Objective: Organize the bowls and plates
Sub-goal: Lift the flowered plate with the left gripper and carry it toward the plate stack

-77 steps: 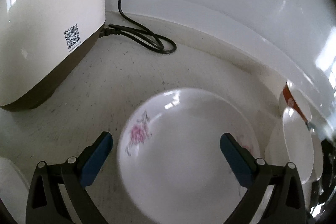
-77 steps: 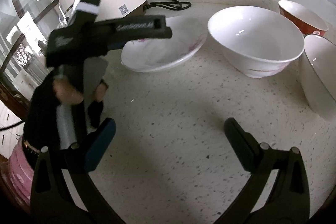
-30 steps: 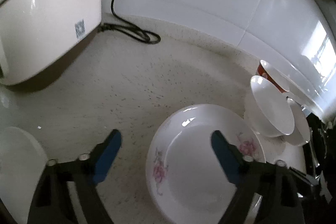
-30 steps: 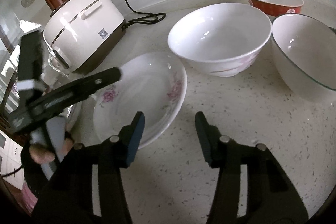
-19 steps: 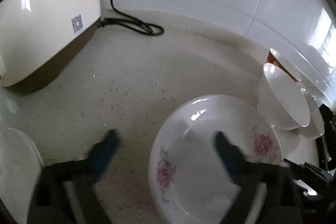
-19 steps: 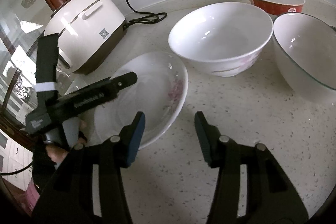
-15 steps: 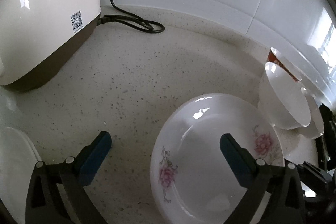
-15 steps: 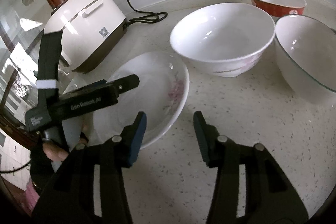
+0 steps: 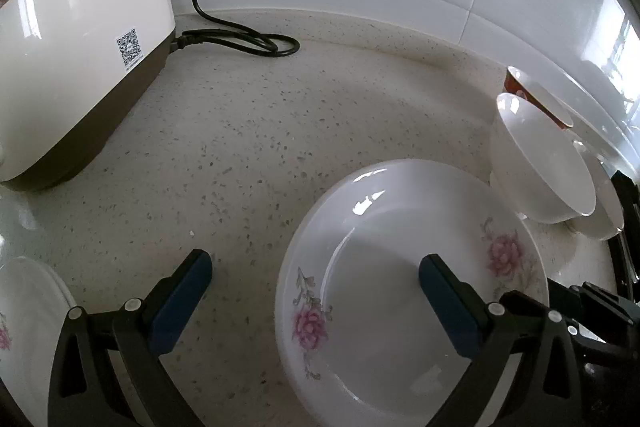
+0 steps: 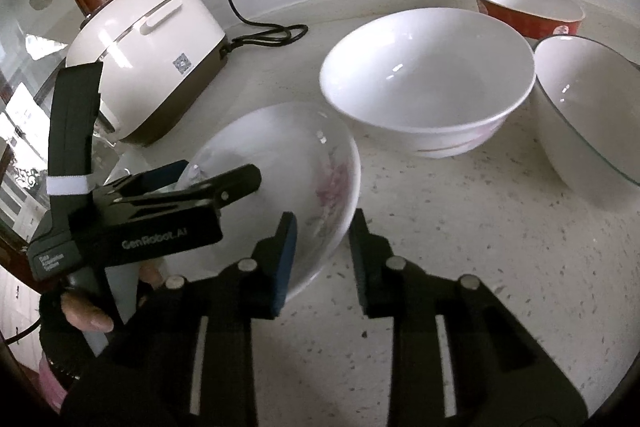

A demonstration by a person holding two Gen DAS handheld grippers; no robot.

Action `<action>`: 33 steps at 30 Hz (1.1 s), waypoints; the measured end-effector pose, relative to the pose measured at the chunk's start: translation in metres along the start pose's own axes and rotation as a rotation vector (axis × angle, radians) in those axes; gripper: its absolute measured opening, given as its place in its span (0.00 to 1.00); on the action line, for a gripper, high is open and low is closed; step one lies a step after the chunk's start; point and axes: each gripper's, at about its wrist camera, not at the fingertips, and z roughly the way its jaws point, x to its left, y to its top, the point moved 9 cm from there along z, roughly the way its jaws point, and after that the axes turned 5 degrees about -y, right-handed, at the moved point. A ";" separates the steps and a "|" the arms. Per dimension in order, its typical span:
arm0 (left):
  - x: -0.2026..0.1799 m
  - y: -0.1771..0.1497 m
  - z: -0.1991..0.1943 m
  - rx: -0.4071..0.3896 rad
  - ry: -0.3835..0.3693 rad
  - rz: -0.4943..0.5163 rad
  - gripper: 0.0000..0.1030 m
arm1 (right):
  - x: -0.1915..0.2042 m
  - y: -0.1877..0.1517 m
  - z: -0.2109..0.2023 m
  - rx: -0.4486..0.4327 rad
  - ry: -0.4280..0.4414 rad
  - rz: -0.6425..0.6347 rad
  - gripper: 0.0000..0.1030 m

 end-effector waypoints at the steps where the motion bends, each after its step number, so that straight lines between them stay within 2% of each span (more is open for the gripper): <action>1: 0.000 0.000 0.000 -0.001 0.000 0.000 1.00 | 0.000 0.000 0.000 0.001 -0.001 0.001 0.30; 5: 0.001 0.001 -0.003 -0.011 -0.016 -0.013 1.00 | 0.001 0.000 0.000 -0.002 -0.002 0.019 0.35; 9: 0.003 0.003 -0.005 -0.026 -0.038 -0.035 1.00 | 0.010 -0.001 0.001 -0.010 -0.074 -0.028 0.36; 14: 0.003 0.002 -0.006 -0.032 -0.031 -0.039 0.97 | 0.018 -0.004 0.003 -0.006 -0.048 -0.041 0.35; 17: 0.001 0.002 -0.008 -0.041 -0.021 -0.031 0.87 | 0.016 -0.002 0.003 -0.009 -0.039 -0.027 0.33; 19: -0.001 0.001 -0.009 -0.046 -0.013 -0.009 0.72 | 0.012 -0.003 0.002 -0.010 -0.032 -0.013 0.30; 21: -0.005 0.001 -0.012 -0.057 -0.027 0.003 0.61 | 0.011 -0.004 0.001 -0.011 -0.029 -0.005 0.28; 25: 0.012 0.001 -0.016 -0.086 -0.048 -0.086 0.35 | 0.009 -0.003 0.000 -0.016 -0.028 0.005 0.25; 33: 0.015 0.003 -0.015 -0.090 -0.061 -0.106 0.31 | 0.004 -0.003 -0.002 -0.018 -0.002 0.043 0.24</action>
